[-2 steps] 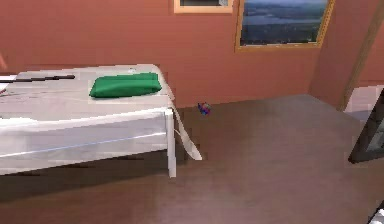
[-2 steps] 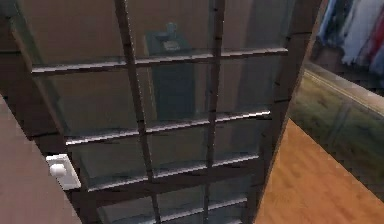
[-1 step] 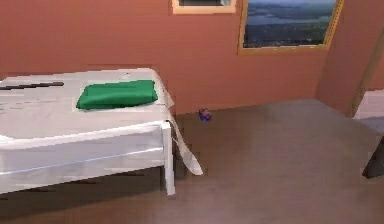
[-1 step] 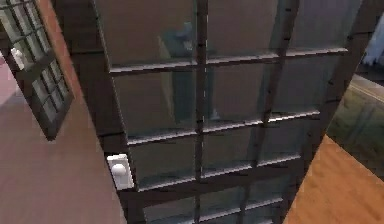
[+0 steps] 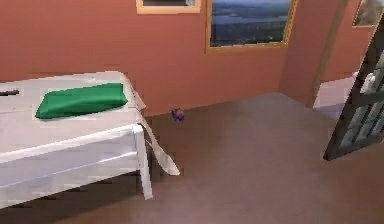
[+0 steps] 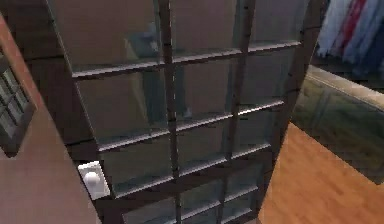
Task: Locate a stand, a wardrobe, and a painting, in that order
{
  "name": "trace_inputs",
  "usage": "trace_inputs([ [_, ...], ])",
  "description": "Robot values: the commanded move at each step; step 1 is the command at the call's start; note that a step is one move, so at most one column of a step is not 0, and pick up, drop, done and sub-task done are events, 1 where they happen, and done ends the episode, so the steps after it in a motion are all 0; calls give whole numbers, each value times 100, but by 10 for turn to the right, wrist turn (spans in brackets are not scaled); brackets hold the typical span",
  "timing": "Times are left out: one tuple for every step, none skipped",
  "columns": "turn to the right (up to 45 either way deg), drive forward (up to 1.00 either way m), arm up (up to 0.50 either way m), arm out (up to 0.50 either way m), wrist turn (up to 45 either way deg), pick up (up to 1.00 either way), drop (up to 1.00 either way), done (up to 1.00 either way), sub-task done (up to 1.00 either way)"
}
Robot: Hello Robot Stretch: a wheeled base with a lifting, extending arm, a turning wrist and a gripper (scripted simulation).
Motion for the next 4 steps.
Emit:
trace_inputs([
  [0,65,0,0,0,0,0,0,0],
  [330,0,0,0,0,0,0,0,0],
  [0,100,0,0,0,0,0,0,0],
  [30,0,0,0,0,0,0,0,0],
])
